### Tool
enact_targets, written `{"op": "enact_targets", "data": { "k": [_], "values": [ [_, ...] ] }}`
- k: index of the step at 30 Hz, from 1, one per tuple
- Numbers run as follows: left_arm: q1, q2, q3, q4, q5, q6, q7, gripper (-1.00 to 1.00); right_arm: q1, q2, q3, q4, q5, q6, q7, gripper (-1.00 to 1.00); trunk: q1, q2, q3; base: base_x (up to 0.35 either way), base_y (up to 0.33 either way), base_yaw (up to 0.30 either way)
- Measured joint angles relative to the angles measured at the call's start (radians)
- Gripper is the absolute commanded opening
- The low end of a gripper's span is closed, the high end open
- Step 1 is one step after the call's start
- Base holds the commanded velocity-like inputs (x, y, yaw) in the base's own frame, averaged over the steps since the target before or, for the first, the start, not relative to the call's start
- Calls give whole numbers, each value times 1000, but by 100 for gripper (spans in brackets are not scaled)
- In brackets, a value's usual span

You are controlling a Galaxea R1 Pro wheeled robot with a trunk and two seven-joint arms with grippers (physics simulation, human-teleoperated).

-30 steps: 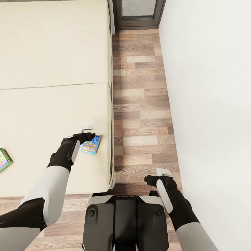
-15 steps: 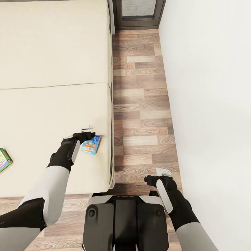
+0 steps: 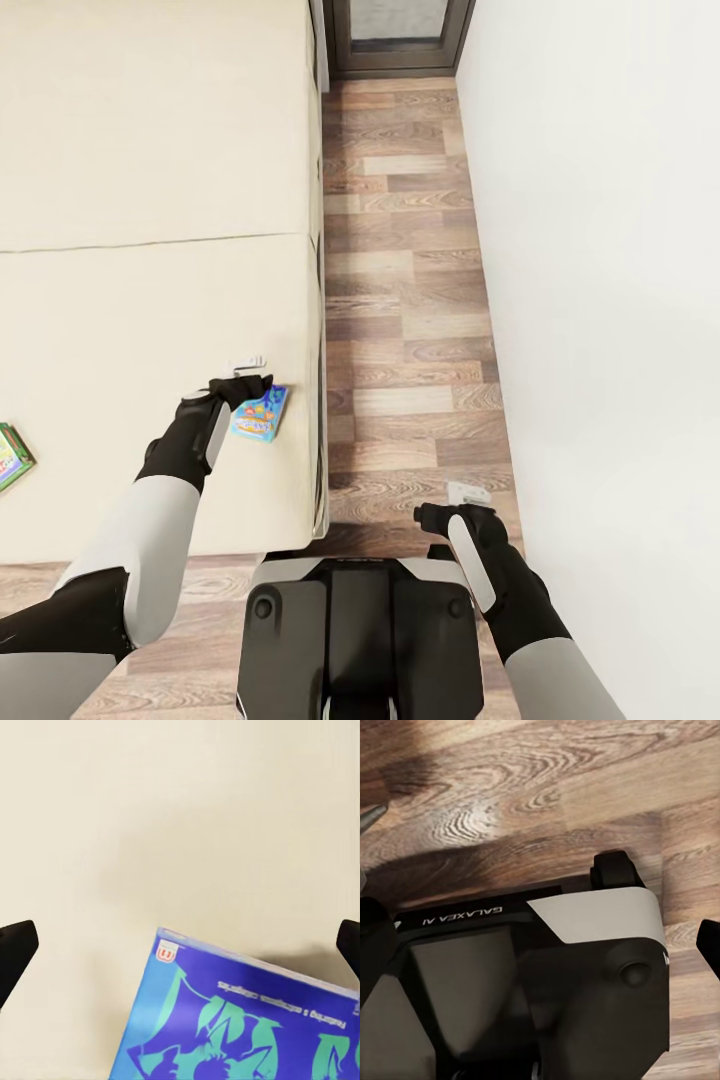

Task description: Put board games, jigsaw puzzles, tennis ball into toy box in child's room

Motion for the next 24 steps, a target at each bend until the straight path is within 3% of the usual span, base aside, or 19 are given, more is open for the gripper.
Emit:
{"op": "enact_targets", "data": {
  "k": [24],
  "values": [
    [0,0,0,2,-1,-20,0,100,0,0,1,0,0,0,2,100,0,0,-23,0,0,0]
  ]
}}
